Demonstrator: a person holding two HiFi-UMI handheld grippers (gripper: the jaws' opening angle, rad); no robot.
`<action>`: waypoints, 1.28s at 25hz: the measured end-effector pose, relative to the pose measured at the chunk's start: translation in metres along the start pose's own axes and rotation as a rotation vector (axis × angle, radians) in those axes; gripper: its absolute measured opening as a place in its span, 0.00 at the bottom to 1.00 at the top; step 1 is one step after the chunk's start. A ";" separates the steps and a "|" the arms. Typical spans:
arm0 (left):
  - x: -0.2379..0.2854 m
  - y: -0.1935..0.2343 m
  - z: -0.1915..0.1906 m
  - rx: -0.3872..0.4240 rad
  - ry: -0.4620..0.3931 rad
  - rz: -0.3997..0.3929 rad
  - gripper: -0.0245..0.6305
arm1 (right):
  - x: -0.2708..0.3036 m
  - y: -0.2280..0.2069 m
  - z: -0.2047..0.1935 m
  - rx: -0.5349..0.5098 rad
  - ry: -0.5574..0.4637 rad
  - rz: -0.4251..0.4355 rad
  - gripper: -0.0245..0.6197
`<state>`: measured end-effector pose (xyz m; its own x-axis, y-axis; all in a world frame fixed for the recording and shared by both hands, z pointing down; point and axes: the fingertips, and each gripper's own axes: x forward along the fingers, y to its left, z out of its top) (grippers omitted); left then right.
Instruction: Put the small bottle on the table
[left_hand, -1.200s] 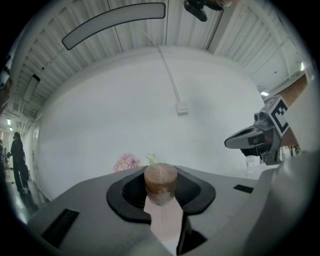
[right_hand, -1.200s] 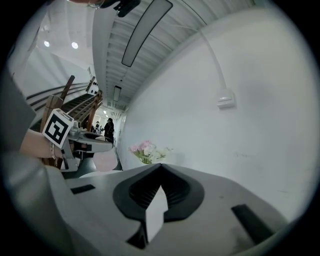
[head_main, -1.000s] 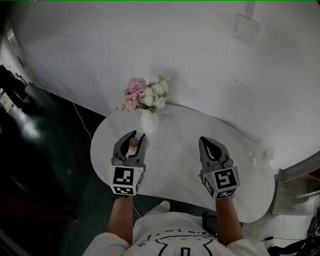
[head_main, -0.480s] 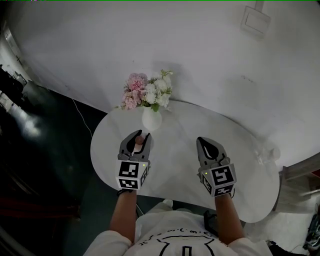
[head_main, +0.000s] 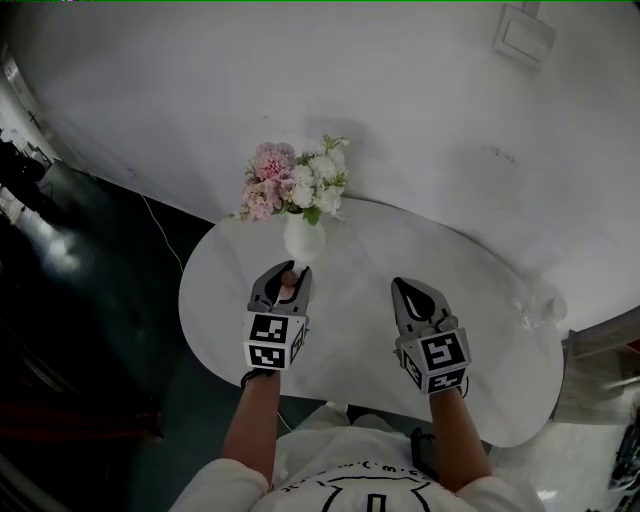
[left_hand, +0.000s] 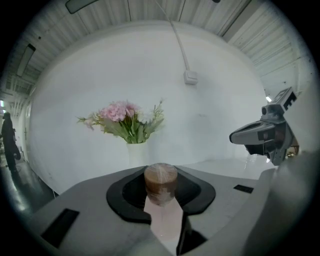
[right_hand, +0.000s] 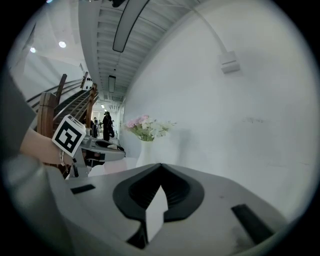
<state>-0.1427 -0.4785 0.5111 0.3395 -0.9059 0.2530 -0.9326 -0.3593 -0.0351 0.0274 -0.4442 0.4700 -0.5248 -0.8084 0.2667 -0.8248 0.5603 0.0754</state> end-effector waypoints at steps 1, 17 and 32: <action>0.003 0.000 -0.004 -0.004 0.008 -0.002 0.22 | 0.001 -0.001 -0.001 0.002 0.002 -0.001 0.03; 0.054 -0.003 -0.059 -0.050 0.138 -0.043 0.22 | 0.016 -0.006 -0.018 0.015 0.032 -0.009 0.03; 0.080 -0.004 -0.091 -0.063 0.223 -0.058 0.22 | 0.022 -0.003 -0.030 0.019 0.057 -0.012 0.03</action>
<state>-0.1231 -0.5289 0.6192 0.3639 -0.8096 0.4605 -0.9204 -0.3885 0.0442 0.0251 -0.4584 0.5047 -0.5022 -0.8033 0.3201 -0.8352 0.5466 0.0614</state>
